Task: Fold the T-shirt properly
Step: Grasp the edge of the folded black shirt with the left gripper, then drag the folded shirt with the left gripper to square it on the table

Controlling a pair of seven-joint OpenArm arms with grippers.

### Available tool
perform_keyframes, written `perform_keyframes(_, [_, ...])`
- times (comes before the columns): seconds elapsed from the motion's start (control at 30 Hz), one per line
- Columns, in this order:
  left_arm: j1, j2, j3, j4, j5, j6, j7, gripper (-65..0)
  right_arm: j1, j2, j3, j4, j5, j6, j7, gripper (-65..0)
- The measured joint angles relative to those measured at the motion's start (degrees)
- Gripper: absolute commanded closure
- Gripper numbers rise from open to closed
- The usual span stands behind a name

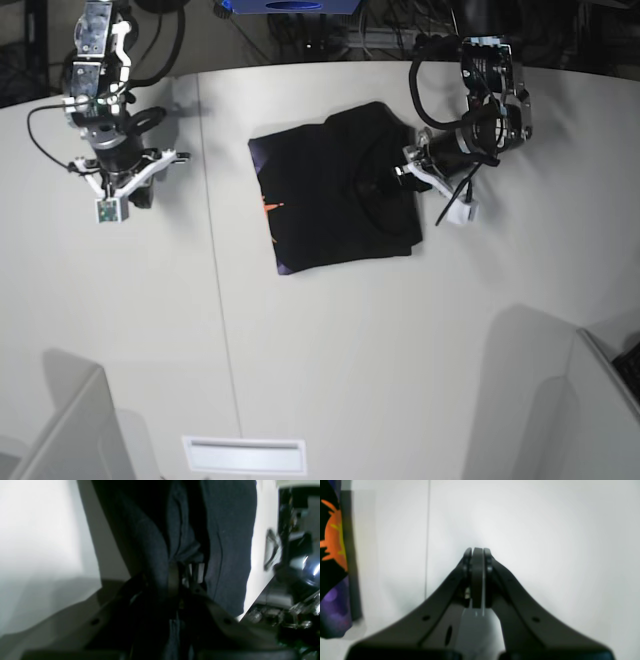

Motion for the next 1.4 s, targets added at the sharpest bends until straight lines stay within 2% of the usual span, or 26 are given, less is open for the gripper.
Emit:
perform_keyframes(0.07, [-1.33, -2.05, 2.78, 0.00, 0.04, 0.87, 0.59, 0.0, -0.11, -0.09, 0.87, 0.02, 0.02, 0.00, 0.02, 0.0])
perform_keyframes(0.17, [-3.48, -5.88, 7.34, -0.07, 0.09, 0.87, 0.85, 0.0, -0.04, -1.88, 3.61, 0.02, 0.09, 0.00, -0.02, 0.0])
perform_keyframes(0.3, [-8.41, -10.82, 14.32, -0.50, 1.09, 4.90, 1.09, 0.0, 0.22, -2.80, 7.02, 0.00, -0.09, 0.00, -3.98, 0.0])
perform_keyframes(0.37, [-10.84, -12.63, 18.56, -0.70, 1.40, 5.60, 1.25, 0.0, 0.66, -2.82, 7.67, 0.00, -0.22, -0.02, -5.09, 0.0])
perform_keyframes(0.57, [-18.10, -16.92, 32.24, -0.77, 1.25, 5.55, 1.53, 0.0, 0.92, -2.82, 8.85, 0.00, -0.02, 0.02, -4.98, 0.0])
perform_keyframes(0.77, [-27.43, -20.22, 45.99, -0.87, 1.53, 5.57, 1.75, 0.0, 0.83, -2.97, 8.87, 0.00, 0.02, 0.00, -4.98, 0.0])
perform_keyframes(0.83, [-30.64, -21.03, 51.21, -0.81, 1.20, 5.35, 1.27, 0.0, 0.81, -2.91, 8.87, 0.00, 0.00, 0.00, -6.82, 0.0])
perform_keyframes(0.9, [-33.59, -21.29, 56.50, -0.77, 1.16, 5.35, 1.27, 0.0, 0.85, -2.86, 8.90, 0.00, 0.00, 0.00, -8.70, 0.0])
perform_keyframes(1.07, [-39.43, -21.11, 67.58, -0.74, 1.60, 5.16, 1.05, 0.0, 0.96, -2.82, 8.87, 0.00, 0.02, 0.00, -8.90, 0.0])
perform_keyframes(1.2, [-41.00, -20.02, 72.48, -0.39, 12.02, 4.83, 0.70, 0.0, 0.90, -2.86, 8.90, 0.00, 0.02, -0.02, -8.92, 0.0])
perform_keyframes(1.23, [-40.83, -19.56, 72.89, -0.39, 15.39, 3.72, 0.85, 0.0, 0.90, -2.86, 8.90, 0.00, 0.00, -0.02, -8.92, 0.0])
perform_keyframes(1.4, [-39.15, -16.09, 72.74, -0.13, 29.62, -6.93, 0.52, 0.0, 0.59, -3.39, 10.49, 0.00, 0.48, -0.04, -10.23, 0.0])
